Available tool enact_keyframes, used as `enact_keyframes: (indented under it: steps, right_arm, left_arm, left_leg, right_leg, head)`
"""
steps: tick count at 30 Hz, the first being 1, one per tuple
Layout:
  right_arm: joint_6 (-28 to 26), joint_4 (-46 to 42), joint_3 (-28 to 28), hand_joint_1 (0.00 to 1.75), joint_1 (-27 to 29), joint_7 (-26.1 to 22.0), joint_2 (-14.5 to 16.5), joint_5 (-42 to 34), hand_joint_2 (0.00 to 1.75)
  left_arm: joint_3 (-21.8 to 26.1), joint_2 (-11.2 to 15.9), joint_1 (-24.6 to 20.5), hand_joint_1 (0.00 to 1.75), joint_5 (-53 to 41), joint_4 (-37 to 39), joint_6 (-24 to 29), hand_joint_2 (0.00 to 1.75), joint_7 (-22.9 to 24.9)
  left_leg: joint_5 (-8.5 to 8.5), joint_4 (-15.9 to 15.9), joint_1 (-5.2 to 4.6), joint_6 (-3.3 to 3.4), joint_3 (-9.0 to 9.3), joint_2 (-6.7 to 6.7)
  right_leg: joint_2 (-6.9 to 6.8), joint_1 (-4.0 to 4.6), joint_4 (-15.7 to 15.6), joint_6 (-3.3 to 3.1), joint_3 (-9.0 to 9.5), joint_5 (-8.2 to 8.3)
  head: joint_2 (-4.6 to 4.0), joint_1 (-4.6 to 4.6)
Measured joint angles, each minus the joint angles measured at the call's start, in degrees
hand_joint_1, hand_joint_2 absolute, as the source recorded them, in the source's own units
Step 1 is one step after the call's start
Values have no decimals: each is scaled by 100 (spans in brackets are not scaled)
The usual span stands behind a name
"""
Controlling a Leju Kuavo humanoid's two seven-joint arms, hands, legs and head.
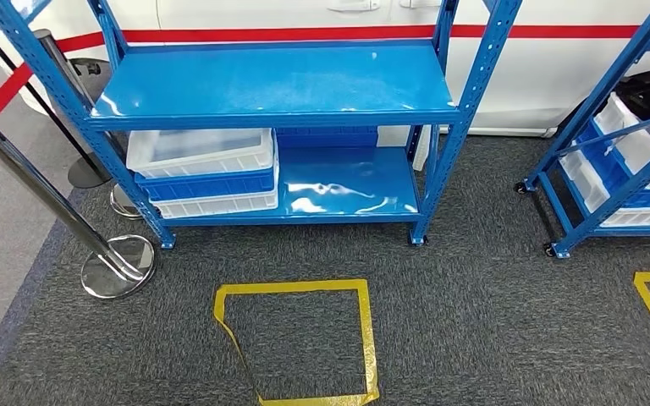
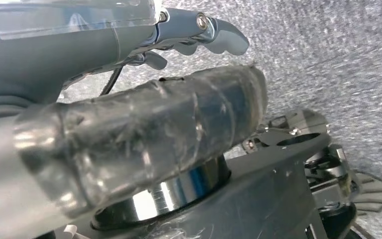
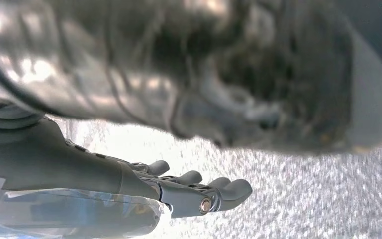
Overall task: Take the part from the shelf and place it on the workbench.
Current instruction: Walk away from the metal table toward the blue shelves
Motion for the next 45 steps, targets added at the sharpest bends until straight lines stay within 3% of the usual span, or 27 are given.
enact_keyframes:
  steps: [3,4,7,9,10,12,13,15,16,19,20,23,24,25,26,28,30,34,36,38,39,40,42,43,45]
  right_arm:
    - [1,0,2,0,6,4,7,-10,0]
    - [0,2,2,0,10,7,8,-16,0]
    - [-2,7,2,0,1,8,3,-36,0]
    - [-1,7,2,0,-2,5,3,-46,0]
    - [8,7,2,0,0,3,3,-51,0]
    - [34,7,2,0,4,-10,3,-66,0]
    - [56,7,2,0,3,-20,4,-75,0]
    - [86,7,2,0,-11,-42,3,-102,0]
    - [95,7,2,0,-19,-45,3,-124,44]
    - [74,8,2,0,-29,-4,-3,-231,44]
    - [62,8,2,0,-30,10,-13,-263,0]
    - [52,9,-1,0,-24,14,-46,-328,0]
    - [52,9,-2,0,-22,10,-56,-343,0]
    - [52,9,-2,0,-21,6,-69,-355,0]
    - [52,9,-3,0,-20,2,-81,-362,0]
    - [53,9,-5,0,-19,1,-105,-370,87]
    - [52,8,-8,0,-22,-1,-115,-378,175]
    - [31,10,-12,0,-20,2,-122,-391,175]
    - [0,10,-13,0,-19,2,-127,-398,175]
    - [-13,9,-13,0,-20,2,-128,-402,175]
    - [-14,9,-13,0,-19,3,-128,-409,175]
    - [-17,9,-14,0,-18,6,-129,-420,175]
    - [-34,9,-16,0,-18,17,-130,-450,175]
    - [-43,10,-17,0,-19,23,-130,-463,175]
    - [-64,10,-19,0,-21,43,-137,-485,175]
  left_arm:
    - [0,2,-15,0,-3,0,2,0,-1]
    - [0,2,-18,0,-6,0,3,0,-1]
    - [0,3,-23,0,-13,0,11,0,0]
    - [0,3,-16,0,-15,0,16,0,5]
    - [0,3,-11,0,-16,0,18,44,7]
    - [0,3,-6,0,-17,0,25,131,8]
    - [-1,8,-5,0,-16,1,32,175,8]
    - [-2,16,-9,0,-15,3,52,175,9]
    - [-2,19,-6,0,-10,4,60,175,13]
    - [-3,16,4,0,14,4,69,175,22]
    - [-3,15,-2,0,19,4,70,175,22]
    - [-2,10,-21,0,27,4,70,175,32]
    - [-2,9,-22,0,30,4,70,175,39]
    - [-3,7,-19,0,32,4,70,175,47]
    - [-3,4,-16,0,34,4,70,175,51]
    - [-4,1,-13,0,36,4,70,175,55]
    - [-4,1,-20,0,36,4,70,175,55]
    - [-4,2,-26,0,37,4,72,175,53]
    - [-4,3,-28,0,39,4,72,175,48]
    - [-3,3,-36,0,42,4,72,175,37]
    - [-3,3,-43,0,44,4,72,175,32]
    - [-3,3,-52,0,44,4,71,175,28]
    - [-4,3,-62,0,45,4,71,175,28]
    - [-4,3,-62,0,46,4,72,131,31]
    - [-4,-1,-61,0,51,4,75,44,37]
  left_leg:
    - [-28,147,-5,-74,-12,8]
    - [-49,326,4,-96,-103,21]
    - [-382,1274,29,-184,-702,53]
    - [-537,1596,32,-193,-1041,54]
    - [-436,1505,29,-173,-1090,55]
    - [124,864,-3,-71,-968,57]
    - [325,561,-32,-5,-887,59]
    - [472,203,-93,114,-793,59]
    - [440,189,-110,143,-778,56]
    - [580,-2,-72,158,-643,66]
    - [602,-70,-50,161,-596,71]
    - [578,-116,-30,194,-537,76]
    - [556,-106,-28,195,-525,74]
    - [529,-89,-22,187,-510,69]
    - [497,-61,-12,171,-495,62]
    - [408,47,-7,112,-493,45]
    - [344,145,-24,47,-530,31]
    - [259,258,-19,-41,-577,37]
    - [-5,706,2,-104,-780,54]
    - [-296,1381,20,-153,-1111,60]
    - [-340,1600,23,-161,-1224,61]
    - [-279,1630,23,-156,-1248,61]
    - [85,1122,17,-105,-1013,61]
    - [240,749,6,-64,-832,62]
    - [391,209,6,-101,-584,59]
  right_leg:
    - [7,4,-5,-153,74,-54]
    - [4,-1,-19,-186,116,-67]
    - [4,5,-44,-250,214,-128]
    - [14,22,-44,-258,287,-195]
    - [19,33,-45,-259,339,-233]
    - [22,57,-54,-259,439,-307]
    - [26,68,-58,-252,479,-335]
    - [34,67,-67,-215,500,-374]
    - [40,65,-77,-184,518,-389]
    - [40,84,-24,-93,537,-489]
    - [37,93,159,-72,458,-601]
    - [30,79,1133,-24,-87,-1016]
    - [29,66,1315,-5,-218,-1021]
    - [28,50,1308,15,-256,-915]
    - [28,30,1090,35,-187,-708]
    - [30,-1,409,66,75,-320]
    - [43,-6,53,24,216,-216]
    - [49,-5,18,-130,230,-226]
    - [40,-19,2,-180,240,-220]
    - [30,-13,1,-202,238,-224]
    - [25,-10,2,-205,240,-227]
    - [22,-7,2,-207,246,-231]
    - [31,1,0,-206,270,-237]
    - [38,16,2,-201,282,-243]
    - [47,64,9,-203,282,-257]
  head:
    - [0,-9]
    - [0,-17]
    - [0,-36]
    - [0,-38]
    - [0,-38]
    - [-1,-36]
    - [-1,-30]
    - [0,-36]
    - [0,-42]
    - [0,-49]
    - [0,-41]
    - [-1,-20]
    - [-1,-20]
    - [-1,-20]
    - [-1,-19]
    - [-1,-10]
    - [0,-4]
    - [0,-22]
    - [0,-53]
    - [0,-69]
    - [0,-69]
    - [-1,-69]
    - [-1,-69]
    - [-1,-68]
    - [0,-64]
